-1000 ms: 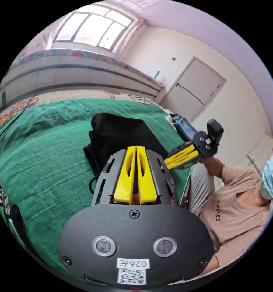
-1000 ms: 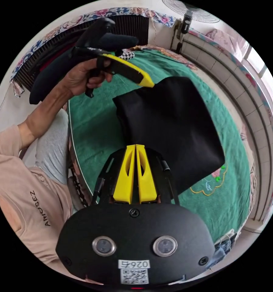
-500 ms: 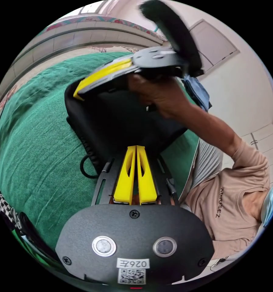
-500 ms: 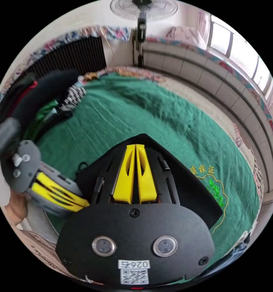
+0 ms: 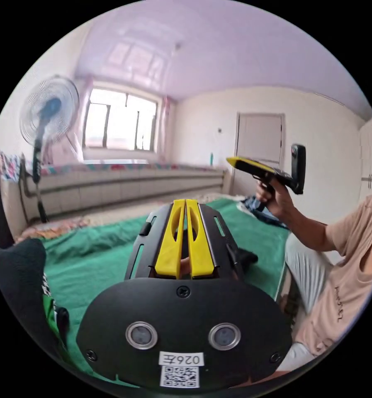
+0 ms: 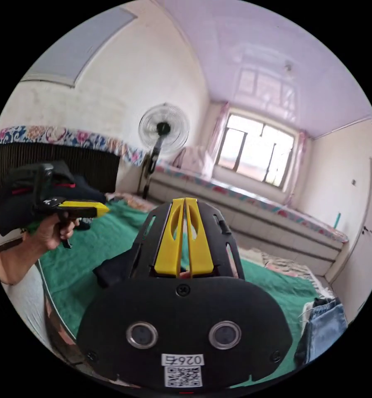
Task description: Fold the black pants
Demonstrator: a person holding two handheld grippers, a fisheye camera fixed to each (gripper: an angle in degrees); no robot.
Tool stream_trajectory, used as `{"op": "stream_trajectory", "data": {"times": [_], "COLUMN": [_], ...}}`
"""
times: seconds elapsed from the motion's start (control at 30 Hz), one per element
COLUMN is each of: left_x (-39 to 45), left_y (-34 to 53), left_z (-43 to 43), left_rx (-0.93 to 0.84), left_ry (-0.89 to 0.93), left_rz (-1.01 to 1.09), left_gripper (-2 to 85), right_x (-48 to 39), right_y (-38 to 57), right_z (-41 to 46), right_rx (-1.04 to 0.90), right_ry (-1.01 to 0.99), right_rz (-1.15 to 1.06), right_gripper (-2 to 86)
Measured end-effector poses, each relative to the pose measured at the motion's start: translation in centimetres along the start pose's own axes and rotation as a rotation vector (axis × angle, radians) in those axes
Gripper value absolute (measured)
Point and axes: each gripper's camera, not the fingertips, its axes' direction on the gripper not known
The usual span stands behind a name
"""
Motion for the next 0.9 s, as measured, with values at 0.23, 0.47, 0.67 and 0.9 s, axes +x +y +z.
{"op": "stream_trajectory", "data": {"times": [0.23,0.47,0.67,0.9], "left_x": [5.4,4.2,2.2,-9.2], "left_y": [-2.5,-2.2,-2.6,3.0], "left_z": [-7.0,-6.4,-1.8,8.6], "left_rx": [0.160,0.307,0.094,-0.303], "left_ry": [0.195,0.435,0.494,0.063], "left_rz": [0.136,0.128,0.155,-0.131], "left_gripper": [-0.7,5.0,-0.1,12.9], "right_x": [5.5,7.8,10.1,22.7], "right_y": [3.7,10.5,14.5,25.5], "right_z": [-15.8,-18.9,-10.9,5.4], "right_rx": [0.130,0.390,0.121,-0.315], "right_ry": [-0.028,-0.078,-0.253,-0.376], "right_rz": [-0.095,-0.006,0.007,0.509], "right_gripper": [-1.0,-1.0,-0.8,4.3]}}
